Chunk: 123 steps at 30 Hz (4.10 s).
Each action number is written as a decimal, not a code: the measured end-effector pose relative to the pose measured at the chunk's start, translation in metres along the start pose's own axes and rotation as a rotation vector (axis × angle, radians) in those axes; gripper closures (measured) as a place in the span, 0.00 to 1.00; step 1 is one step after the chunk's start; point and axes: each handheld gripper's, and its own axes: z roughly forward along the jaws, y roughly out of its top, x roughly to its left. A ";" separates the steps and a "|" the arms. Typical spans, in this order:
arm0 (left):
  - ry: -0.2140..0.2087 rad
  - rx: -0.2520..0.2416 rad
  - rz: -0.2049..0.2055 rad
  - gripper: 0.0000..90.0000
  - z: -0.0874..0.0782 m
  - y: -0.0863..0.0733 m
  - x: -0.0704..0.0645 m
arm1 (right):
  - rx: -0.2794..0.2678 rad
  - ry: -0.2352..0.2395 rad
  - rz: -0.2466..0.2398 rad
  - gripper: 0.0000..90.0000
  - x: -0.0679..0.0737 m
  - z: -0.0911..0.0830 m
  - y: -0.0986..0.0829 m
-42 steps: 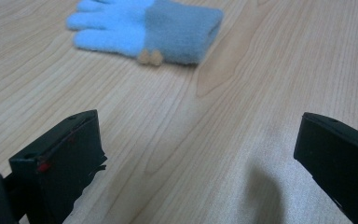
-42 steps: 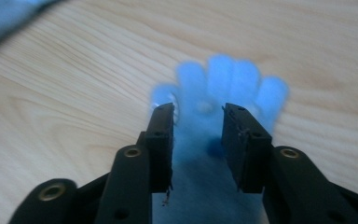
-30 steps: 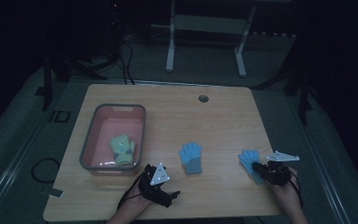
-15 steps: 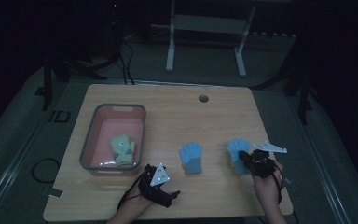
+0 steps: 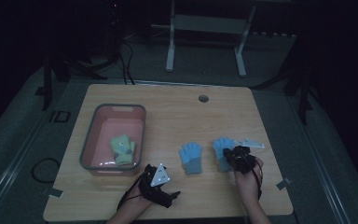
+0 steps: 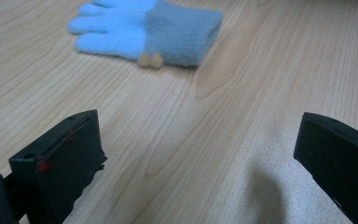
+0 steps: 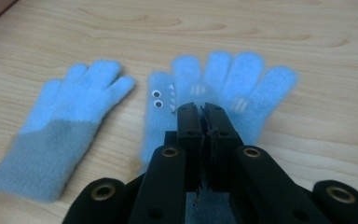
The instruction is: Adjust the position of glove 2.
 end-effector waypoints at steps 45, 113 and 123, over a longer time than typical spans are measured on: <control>-0.015 0.008 0.001 0.01 0.000 0.000 0.000 | 0.040 0.250 -0.300 0.74 -0.047 0.011 -0.001; -0.017 0.004 0.004 0.01 0.000 0.000 0.000 | -0.011 0.368 -0.361 0.96 0.070 0.017 0.038; -0.020 0.004 0.003 0.01 0.000 0.000 0.000 | 0.049 0.373 -0.361 0.95 0.069 0.037 0.026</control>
